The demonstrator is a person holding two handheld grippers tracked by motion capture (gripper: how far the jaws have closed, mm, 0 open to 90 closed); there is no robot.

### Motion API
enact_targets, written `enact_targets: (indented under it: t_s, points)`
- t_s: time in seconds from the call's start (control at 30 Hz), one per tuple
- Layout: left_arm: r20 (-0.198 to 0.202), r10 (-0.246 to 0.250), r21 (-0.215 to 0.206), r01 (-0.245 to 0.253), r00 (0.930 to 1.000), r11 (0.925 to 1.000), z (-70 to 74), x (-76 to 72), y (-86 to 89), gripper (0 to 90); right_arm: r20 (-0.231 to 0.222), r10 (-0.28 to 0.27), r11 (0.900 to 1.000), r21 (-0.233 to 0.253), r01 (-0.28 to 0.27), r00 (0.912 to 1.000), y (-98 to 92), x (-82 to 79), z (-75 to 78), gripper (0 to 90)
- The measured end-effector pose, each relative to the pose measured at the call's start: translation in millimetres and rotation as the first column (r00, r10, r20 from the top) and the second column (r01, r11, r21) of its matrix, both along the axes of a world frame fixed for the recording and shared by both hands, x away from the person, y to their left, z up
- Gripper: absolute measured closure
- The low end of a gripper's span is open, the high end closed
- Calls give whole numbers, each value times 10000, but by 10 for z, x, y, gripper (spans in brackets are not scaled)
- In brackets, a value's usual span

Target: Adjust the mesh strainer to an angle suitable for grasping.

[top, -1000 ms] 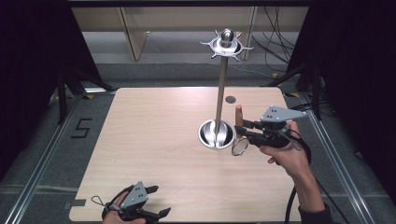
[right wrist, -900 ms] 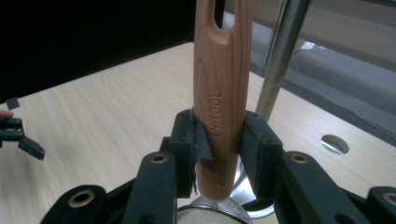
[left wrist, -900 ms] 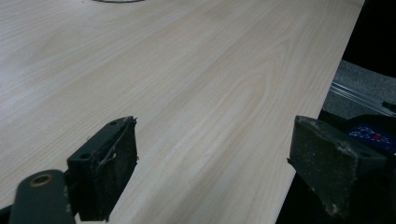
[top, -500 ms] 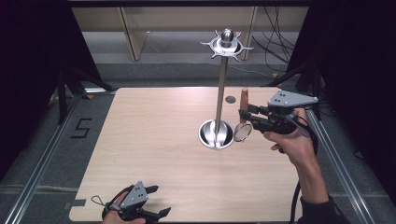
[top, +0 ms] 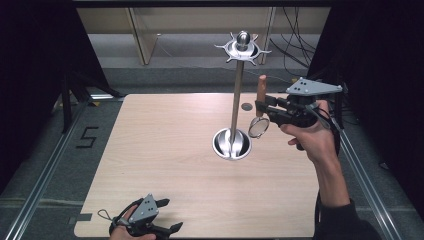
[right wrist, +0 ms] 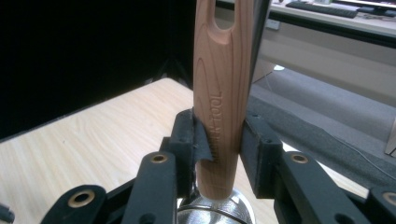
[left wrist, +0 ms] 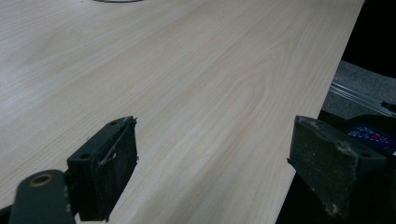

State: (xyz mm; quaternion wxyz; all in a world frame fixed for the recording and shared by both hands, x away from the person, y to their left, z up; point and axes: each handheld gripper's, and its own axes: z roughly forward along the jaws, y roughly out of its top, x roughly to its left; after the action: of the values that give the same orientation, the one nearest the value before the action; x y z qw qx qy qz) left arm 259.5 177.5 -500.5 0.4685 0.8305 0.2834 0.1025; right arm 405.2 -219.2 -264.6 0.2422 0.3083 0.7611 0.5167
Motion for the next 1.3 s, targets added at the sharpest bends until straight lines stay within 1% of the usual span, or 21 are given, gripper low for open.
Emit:
enact_targets:
  t_s: [0.03,0.07,0.13,0.23,0.27,0.3,0.37,0.47,0.5,0.6,0.63,0.67,0.7,0.8,0.83,0.87,1.0,1.07,1.2,1.23,1.3]
  points:
    - [-27,10,-23,-10,10000,10000,-1,-3,-4,147,-8,-70,9999,94,70,10000,13,13,13,688]
    - [13,-23,165,23,10000,9999,1,3,7,147,-149,-1,9998,181,4,9999,22,22,31,688]
    - [-42,42,-150,-42,10000,9999,-5,-4,-9,147,-140,-99,9999,67,100,9999,33,34,74,688]
    - [-33,-2,-11,2,10000,10000,-1,-4,-2,146,-31,-159,9999,61,159,9999,45,69,129,688]
    - [21,-36,183,36,10000,9998,2,4,10,147,-145,-188,9997,125,189,9997,53,71,144,688]
    - [-45,29,-47,-29,10000,10000,-1,-2,-3,147,-96,-184,9998,120,185,9998,52,83,159,688]
    - [-82,50,-179,-51,10000,9998,-1,-8,-11,147,-22,-238,9997,114,238,9997,50,107,182,688]
    - [-15,21,28,-21,10000,10000,0,-1,2,147,-126,-225,9996,152,226,9997,56,134,196,688]
    - [-134,29,-162,-31,9999,9999,1,-5,-7,147,1,-269,9996,99,269,9996,52,146,198,688]
    - [-41,13,-45,-13,10000,10000,-1,-4,-4,147,-205,-183,9995,246,188,9996,65,153,204,688]
    - [17,-30,172,30,10000,9998,2,5,9,147,-343,-137,9996,254,146,9993,76,149,209,688]
    - [-42,58,-191,-59,10000,9998,-8,-4,-12,147,-225,-119,9997,217,124,9997,78,162,213,688]
    - [-8,-10,-14,10,10000,10000,0,2,1,147,-285,-71,9997,249,78,9996,86,166,217,688]
    - [-38,8,-40,-8,10000,10000,-1,-3,-3,147,-328,-56,9996,276,65,9994,94,192,237,688]
    - [19,-30,164,30,10000,9999,4,5,11,147,-328,-56,9996,276,65,9994,94,192,237,688]
    - [-104,23,-184,-25,9999,9998,-3,-3,-7,147,-335,-85,9997,245,93,9994,98,193,242,688]
    - [4,-28,44,28,10000,10000,1,2,1,147,-485,-19,9995,328,35,9988,126,219,245,688]
    - [-51,51,-161,-51,10000,9999,0,-6,-9,147,-435,-118,9997,221,128,9990,128,231,248,688]
    - [-27,-8,61,8,10000,10000,3,3,5,147,-527,-42,9997,248,55,9986,148,268,245,688]
    - [-123,14,-191,-16,9999,9998,-1,-2,-7,147,-527,-42,9997,248,55,9986,148,268,245,688]
    - [-63,-90,-65,90,9999,9999,3,0,1,147,-539,-126,9997,180,136,9985,156,277,244,688]
